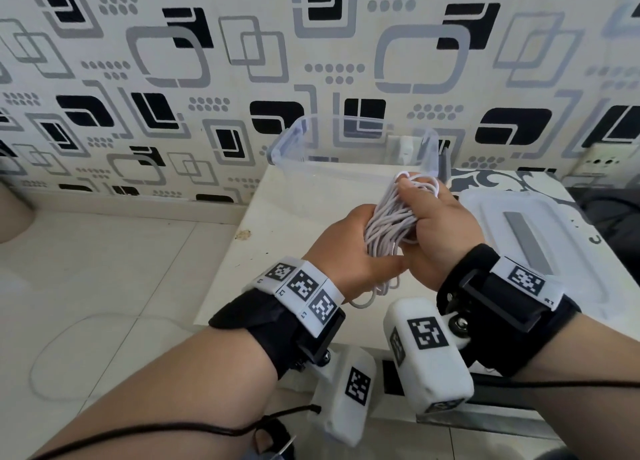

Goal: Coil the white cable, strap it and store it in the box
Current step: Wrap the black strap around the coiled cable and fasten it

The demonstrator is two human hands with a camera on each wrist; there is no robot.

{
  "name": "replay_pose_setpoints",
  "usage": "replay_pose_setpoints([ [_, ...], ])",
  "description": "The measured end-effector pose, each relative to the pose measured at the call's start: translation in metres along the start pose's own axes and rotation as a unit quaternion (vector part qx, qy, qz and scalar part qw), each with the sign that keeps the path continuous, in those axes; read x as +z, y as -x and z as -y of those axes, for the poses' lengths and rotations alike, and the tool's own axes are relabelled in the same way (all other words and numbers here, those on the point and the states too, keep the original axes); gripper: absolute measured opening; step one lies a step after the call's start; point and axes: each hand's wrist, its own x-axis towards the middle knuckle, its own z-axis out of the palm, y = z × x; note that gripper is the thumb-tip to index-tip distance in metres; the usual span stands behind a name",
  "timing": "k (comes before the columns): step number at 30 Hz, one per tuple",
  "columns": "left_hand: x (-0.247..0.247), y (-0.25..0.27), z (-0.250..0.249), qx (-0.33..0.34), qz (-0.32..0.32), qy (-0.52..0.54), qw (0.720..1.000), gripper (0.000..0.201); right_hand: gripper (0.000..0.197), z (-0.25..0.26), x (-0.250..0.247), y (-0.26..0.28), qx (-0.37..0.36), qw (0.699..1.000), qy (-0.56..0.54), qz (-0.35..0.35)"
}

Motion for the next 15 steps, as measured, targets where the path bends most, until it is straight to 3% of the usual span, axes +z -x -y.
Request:
replay_pose_setpoints([
  [3,-0.002,0.000,-0.002,-0.003,-0.004,-0.014,1.000,0.043,0.011,-0.001,0.000,-0.001,-0.013,0.999,0.021,0.021],
  [8,-0.013,-0.008,0.002,-0.028,-0.062,-0.027,0.997,0.018,0.049,0.004,-0.015,-0.010,-0.018,0.986,0.164,0.027],
  [11,-0.025,-0.014,0.008,-0.052,-0.091,-0.033,0.994,0.015,0.025,0.008,-0.026,-0.015,-0.012,0.971,0.237,-0.017],
  [15,-0.034,-0.019,0.016,-0.083,-0.115,-0.053,0.988,0.018,0.013,0.000,-0.043,-0.019,-0.040,0.899,0.435,-0.015],
])
